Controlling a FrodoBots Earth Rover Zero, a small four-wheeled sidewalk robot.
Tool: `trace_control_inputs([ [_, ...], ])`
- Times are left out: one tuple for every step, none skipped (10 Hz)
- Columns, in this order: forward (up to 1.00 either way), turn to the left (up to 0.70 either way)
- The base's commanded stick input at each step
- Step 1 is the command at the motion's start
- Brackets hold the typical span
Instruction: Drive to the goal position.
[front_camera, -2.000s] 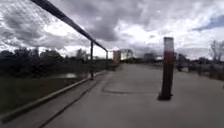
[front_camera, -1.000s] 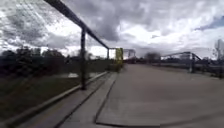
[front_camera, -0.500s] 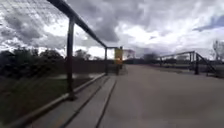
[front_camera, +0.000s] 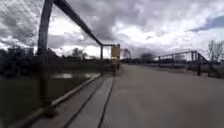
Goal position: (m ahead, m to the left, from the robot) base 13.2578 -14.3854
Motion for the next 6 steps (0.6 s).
trace_control_inputs([
  [1.0,-0.13],
  [1.0,-0.13],
  [1.0,-0.13],
  [1.0,-0.13],
  [1.0,-0.13],
  [1.0,-0.13],
])
